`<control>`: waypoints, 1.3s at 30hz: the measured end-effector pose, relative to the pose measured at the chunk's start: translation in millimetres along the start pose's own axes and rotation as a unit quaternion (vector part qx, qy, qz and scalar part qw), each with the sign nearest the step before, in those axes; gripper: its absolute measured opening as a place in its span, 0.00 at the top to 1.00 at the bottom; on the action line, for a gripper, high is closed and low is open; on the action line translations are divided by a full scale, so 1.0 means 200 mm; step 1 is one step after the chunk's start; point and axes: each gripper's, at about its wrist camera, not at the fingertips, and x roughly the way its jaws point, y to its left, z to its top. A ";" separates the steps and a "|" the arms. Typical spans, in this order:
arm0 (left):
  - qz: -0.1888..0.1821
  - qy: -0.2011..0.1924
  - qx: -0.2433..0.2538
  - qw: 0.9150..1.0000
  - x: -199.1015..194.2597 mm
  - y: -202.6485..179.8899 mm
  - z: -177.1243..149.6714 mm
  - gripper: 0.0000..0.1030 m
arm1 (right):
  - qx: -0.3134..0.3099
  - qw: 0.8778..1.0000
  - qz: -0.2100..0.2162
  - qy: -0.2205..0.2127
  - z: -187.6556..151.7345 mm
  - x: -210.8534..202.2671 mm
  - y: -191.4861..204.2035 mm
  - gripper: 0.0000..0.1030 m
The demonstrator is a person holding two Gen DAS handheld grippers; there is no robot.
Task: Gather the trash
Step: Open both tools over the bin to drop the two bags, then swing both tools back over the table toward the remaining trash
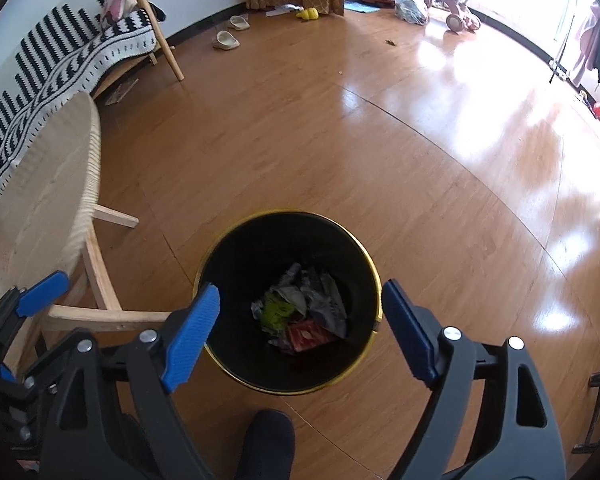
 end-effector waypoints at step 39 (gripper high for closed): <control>0.396 -0.043 -0.365 0.841 -1.39 2.29 -0.83 0.47 | -0.329 0.925 0.192 0.012 -0.23 0.09 2.68 0.16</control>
